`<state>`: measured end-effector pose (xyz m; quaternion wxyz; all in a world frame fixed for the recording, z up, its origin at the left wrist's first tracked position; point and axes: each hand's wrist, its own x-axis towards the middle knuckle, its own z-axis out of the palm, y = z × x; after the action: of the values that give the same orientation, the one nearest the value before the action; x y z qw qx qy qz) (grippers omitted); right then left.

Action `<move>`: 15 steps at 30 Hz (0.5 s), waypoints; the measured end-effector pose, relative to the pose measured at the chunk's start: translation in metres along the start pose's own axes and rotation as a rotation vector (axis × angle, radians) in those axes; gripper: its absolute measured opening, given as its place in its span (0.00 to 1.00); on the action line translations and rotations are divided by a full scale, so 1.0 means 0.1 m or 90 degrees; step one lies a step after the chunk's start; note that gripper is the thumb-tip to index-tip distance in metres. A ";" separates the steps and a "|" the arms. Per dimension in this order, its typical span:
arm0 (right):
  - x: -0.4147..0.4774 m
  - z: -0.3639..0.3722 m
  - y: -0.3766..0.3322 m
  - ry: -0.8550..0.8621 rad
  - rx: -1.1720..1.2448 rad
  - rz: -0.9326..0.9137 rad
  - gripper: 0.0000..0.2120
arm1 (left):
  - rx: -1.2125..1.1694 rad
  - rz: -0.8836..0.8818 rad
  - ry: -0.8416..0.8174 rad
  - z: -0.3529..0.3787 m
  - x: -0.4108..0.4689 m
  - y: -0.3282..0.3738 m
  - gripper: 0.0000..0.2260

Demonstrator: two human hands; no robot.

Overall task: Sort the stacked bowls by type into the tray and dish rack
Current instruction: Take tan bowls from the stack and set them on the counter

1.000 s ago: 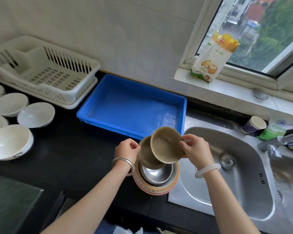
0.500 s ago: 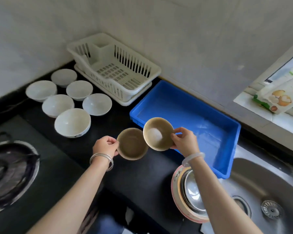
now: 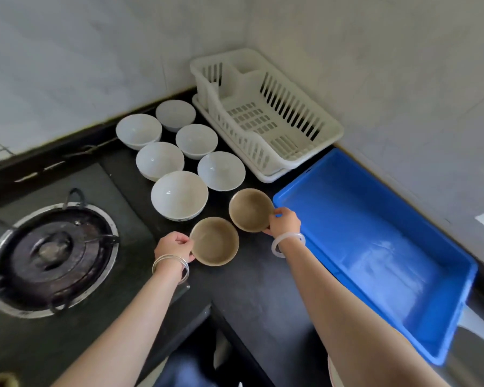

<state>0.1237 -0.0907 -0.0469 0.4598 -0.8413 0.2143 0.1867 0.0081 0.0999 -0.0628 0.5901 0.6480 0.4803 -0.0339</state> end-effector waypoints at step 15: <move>0.11 0.32 -0.07 -0.027 -0.040 0.037 0.12 | -0.001 -0.014 0.029 -0.08 0.20 -0.04 0.02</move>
<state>0.1328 -0.0620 -0.0639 0.4321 -0.8446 0.2228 0.2243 0.0119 0.1169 -0.0759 0.5791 0.6426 0.5010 -0.0252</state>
